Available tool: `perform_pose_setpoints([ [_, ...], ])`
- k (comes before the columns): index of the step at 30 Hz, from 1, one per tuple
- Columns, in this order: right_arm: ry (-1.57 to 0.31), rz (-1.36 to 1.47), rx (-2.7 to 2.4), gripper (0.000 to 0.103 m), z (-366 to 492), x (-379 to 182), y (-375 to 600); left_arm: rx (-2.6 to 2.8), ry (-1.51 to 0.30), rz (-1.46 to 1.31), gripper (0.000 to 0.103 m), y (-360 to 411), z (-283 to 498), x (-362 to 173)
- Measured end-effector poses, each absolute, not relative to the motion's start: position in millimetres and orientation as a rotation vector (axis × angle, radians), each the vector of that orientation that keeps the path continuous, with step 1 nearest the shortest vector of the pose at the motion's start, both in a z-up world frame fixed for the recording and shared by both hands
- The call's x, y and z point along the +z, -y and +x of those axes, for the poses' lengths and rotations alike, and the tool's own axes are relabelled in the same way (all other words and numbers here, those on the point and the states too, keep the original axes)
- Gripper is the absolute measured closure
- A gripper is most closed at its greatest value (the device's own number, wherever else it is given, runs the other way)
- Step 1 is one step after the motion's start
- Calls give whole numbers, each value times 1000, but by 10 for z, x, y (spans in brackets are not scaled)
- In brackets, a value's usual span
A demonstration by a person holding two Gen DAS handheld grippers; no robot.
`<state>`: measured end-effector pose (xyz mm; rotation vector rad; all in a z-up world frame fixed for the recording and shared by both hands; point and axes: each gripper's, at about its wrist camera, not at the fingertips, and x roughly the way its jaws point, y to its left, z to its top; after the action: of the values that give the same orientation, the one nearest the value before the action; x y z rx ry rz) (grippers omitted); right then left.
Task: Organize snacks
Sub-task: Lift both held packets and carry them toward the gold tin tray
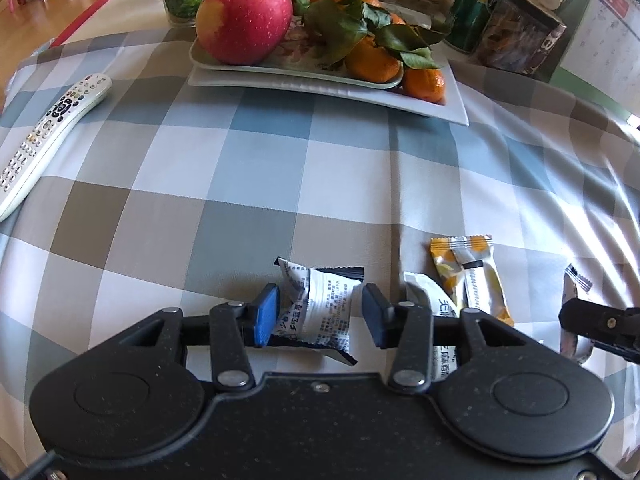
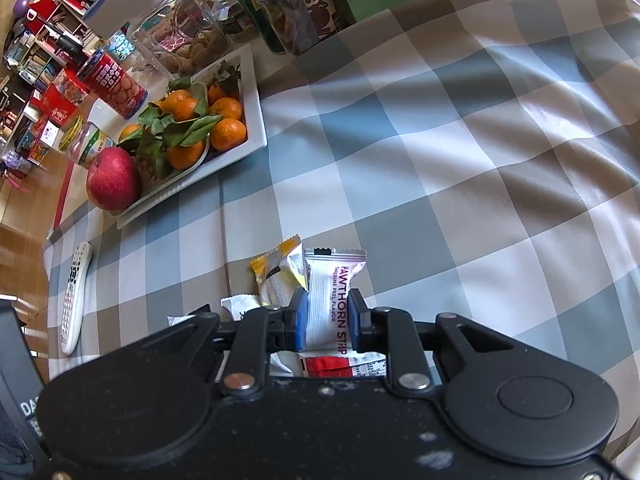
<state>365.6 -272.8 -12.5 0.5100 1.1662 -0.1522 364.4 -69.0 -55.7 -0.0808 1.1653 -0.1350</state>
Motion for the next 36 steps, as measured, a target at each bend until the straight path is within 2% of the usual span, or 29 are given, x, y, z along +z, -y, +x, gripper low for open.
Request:
perform_pose_setpoints([
  [7,-1172,493,-143,81,3673,-139,2697,-127,-1172,-60,51,731,3656,-588],
  [11,-1170,488,-144,81,3669,-136,2696,-116,-1164,-40,60,736,3634,-582],
  [24,-1184,453,-169,81,3626,-188,2719,-131,-1165,-52,62,731,3527,-476],
  [36,-1193,382,-146,81,3564,-204,2651,-160,-1093,-48,63,710,3376,-272],
])
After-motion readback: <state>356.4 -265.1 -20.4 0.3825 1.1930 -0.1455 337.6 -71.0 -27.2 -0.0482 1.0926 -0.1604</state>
